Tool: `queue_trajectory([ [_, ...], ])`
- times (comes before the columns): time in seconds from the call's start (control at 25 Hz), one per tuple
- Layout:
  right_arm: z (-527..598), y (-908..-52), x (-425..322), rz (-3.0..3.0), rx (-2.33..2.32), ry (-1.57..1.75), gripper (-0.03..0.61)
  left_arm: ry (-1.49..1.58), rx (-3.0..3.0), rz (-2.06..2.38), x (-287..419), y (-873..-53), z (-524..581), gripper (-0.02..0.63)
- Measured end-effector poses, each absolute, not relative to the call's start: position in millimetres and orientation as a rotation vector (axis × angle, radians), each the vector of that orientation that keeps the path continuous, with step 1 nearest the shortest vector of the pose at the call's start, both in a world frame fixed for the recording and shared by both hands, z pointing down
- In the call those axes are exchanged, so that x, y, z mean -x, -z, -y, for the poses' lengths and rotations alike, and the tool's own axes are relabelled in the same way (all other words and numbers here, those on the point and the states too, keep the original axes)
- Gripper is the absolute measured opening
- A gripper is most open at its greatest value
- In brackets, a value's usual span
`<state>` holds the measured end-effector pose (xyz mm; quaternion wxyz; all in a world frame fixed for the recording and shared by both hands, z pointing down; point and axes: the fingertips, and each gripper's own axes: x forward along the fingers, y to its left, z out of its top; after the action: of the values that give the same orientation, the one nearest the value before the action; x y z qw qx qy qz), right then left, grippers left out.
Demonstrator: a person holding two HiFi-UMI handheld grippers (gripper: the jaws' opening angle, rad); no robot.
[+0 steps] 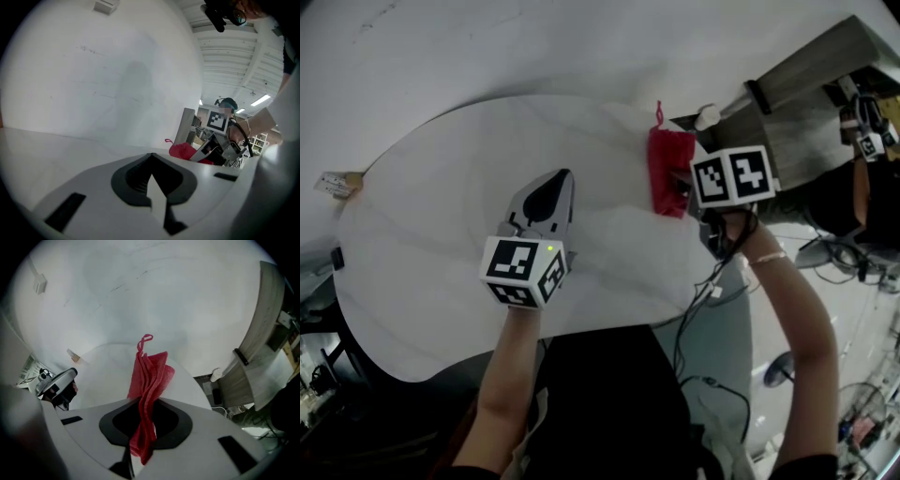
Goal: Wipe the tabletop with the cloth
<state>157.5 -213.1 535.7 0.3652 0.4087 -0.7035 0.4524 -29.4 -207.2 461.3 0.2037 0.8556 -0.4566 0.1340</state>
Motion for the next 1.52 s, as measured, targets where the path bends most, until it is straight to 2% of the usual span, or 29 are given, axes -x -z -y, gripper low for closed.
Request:
queue_trajectory([
  [0.44,192,-535,-249,1.686,-1.215,-1.128,0.049,-0.361,-2.423,1.233,9,-454,200,0.002],
  [0.6,181,-524,-251,1.707,-1.233,-1.123,0.049,-0.354,-2.425,1.248,15,-453,196,0.002],
  [0.72,172,-501,-215,1.809,-1.183,-1.158,0.049,-0.348,-2.415,1.273,24,-450,191,0.002],
  [0.92,156,-470,-115,2.0,-0.978,-1.259,0.049,-0.337,-2.381,1.33,51,-446,178,0.002],
  [1.2,124,-486,13,2.093,-0.703,-1.327,0.049,-0.338,-2.32,1.43,106,-448,162,0.002],
  [1.36,108,-507,49,2.083,-0.695,-1.326,0.049,-0.353,-2.301,1.437,125,-452,146,0.002],
  [1.52,104,-521,54,2.04,-0.721,-1.305,0.049,-0.355,-2.288,1.438,135,-455,137,0.002],
])
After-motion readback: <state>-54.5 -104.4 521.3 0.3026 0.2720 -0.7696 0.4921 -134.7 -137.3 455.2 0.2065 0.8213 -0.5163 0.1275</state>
